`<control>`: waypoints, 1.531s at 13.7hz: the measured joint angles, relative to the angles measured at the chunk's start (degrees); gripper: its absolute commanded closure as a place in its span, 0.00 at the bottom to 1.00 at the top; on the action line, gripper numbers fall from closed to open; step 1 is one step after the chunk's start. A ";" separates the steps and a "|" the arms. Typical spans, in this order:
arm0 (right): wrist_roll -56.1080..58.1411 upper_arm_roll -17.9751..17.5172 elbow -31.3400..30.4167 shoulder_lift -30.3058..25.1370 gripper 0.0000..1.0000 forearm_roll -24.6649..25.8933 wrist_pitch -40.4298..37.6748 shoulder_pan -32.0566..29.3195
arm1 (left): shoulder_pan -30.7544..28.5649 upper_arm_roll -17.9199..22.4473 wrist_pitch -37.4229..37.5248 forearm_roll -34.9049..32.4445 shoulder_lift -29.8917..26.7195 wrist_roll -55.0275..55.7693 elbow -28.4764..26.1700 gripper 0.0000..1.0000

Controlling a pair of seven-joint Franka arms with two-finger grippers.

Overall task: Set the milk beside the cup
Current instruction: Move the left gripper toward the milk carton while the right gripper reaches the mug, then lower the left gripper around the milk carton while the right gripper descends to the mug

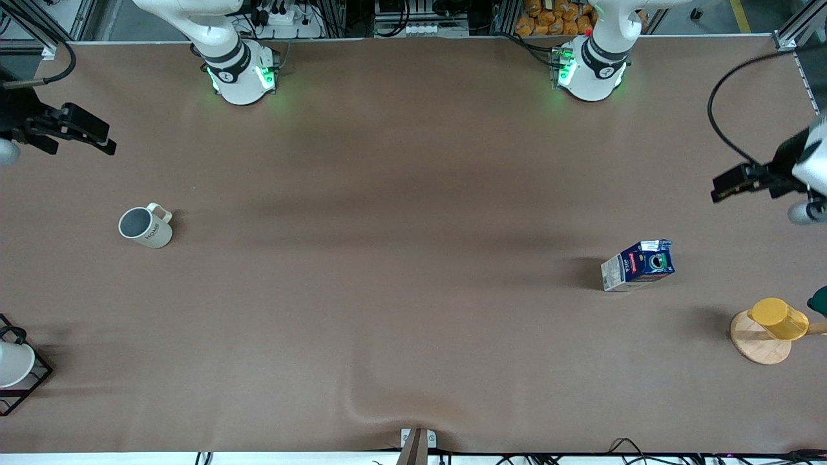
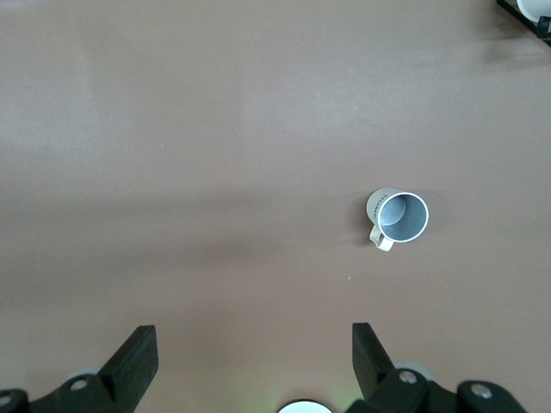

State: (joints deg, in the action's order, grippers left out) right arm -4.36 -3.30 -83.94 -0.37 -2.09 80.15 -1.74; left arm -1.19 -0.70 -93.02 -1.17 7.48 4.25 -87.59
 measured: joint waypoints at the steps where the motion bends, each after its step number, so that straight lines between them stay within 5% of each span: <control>1: 0.00 0.10 -0.08 0.01 0.00 0.04 0.00 0.00 | -0.39 0.00 -1.61 0.54 1.58 -0.24 -0.44 0.00; 7: 0.00 0.16 -5.90 0.00 0.00 0.13 4.64 0.00 | 0.53 -0.63 -9.33 0.97 10.80 -0.27 -2.05 0.00; 14: 0.00 0.15 -33.84 -2.29 0.00 0.74 28.15 -0.29 | 0.57 -0.64 -12.79 0.99 14.62 -0.23 -3.41 0.00; 21: 8.59 1.13 -43.79 2.45 0.00 3.39 50.62 -15.43 | 1.60 -0.68 -15.14 0.99 15.66 -0.20 -6.05 0.00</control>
State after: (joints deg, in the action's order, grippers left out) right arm 4.23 -2.18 -127.73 2.08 1.31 130.77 -17.17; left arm 0.41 -1.38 -108.16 -0.19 23.15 4.05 -93.64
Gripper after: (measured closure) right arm 0.000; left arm 0.000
